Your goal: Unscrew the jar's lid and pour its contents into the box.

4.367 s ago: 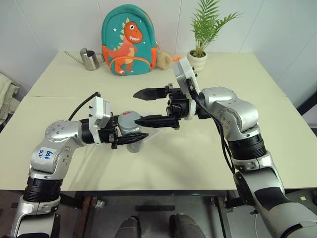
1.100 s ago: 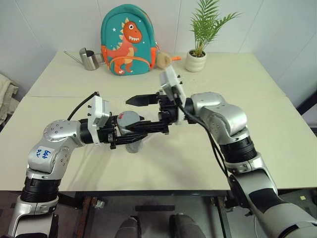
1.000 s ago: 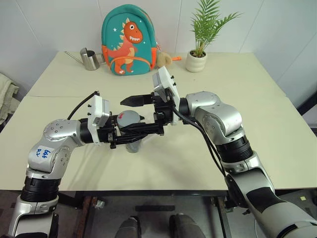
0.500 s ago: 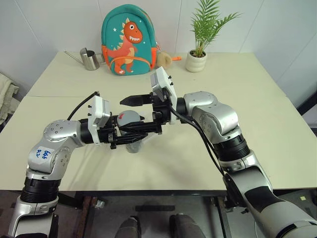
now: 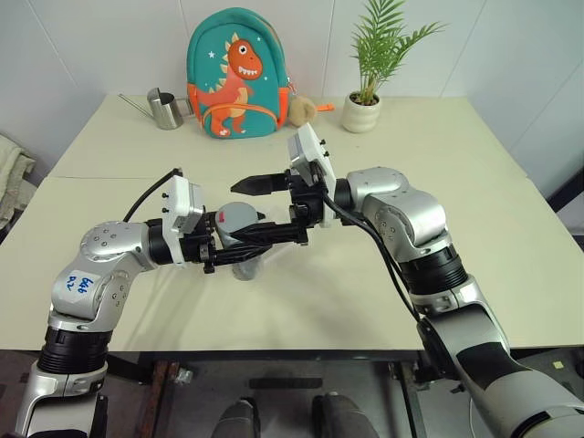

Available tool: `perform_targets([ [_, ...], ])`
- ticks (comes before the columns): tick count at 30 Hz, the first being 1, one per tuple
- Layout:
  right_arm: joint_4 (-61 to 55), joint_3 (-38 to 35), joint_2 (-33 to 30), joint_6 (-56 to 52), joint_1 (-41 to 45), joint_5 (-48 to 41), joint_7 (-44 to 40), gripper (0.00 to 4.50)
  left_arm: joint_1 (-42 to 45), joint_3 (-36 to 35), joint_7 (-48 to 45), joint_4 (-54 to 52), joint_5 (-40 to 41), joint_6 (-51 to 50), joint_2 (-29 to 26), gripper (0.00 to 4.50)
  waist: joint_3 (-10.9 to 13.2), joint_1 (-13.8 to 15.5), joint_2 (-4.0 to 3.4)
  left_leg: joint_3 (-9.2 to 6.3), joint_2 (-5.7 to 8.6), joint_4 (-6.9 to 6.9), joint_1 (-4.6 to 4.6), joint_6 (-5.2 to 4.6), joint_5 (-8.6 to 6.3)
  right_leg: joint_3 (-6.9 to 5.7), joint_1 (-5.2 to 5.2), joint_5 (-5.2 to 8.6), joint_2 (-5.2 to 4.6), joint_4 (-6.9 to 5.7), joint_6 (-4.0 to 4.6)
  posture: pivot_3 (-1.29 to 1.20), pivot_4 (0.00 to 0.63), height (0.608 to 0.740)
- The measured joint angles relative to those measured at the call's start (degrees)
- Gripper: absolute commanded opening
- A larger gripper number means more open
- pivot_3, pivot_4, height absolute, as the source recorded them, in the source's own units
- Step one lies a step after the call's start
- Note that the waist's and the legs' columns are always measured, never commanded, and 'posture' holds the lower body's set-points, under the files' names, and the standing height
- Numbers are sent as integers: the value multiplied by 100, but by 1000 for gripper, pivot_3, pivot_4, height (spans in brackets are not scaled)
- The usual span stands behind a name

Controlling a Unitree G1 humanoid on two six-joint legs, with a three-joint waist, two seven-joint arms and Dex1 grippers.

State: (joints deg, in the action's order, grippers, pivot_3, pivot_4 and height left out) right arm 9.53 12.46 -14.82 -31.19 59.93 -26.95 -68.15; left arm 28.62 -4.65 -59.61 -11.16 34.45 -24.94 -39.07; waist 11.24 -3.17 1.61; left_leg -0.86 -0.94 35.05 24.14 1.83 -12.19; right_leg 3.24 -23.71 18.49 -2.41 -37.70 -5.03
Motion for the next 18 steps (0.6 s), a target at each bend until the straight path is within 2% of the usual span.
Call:
perform_targets([
  [9,-480,-154,57,-174,-87,-435,-144,4447,0,-2,-48,-2,1,2,0,2362,0,-3,0,-1,-1,0,-1,0,0,0,0,0,0,-2,0,0,150,740],
  [18,-244,12,216,-154,-71,-218,12,4447,-9,-111,21,-133,0,2,16,2362,0,0,0,-1,0,0,-1,0,0,1,0,0,-1,-1,0,0,150,740],
])
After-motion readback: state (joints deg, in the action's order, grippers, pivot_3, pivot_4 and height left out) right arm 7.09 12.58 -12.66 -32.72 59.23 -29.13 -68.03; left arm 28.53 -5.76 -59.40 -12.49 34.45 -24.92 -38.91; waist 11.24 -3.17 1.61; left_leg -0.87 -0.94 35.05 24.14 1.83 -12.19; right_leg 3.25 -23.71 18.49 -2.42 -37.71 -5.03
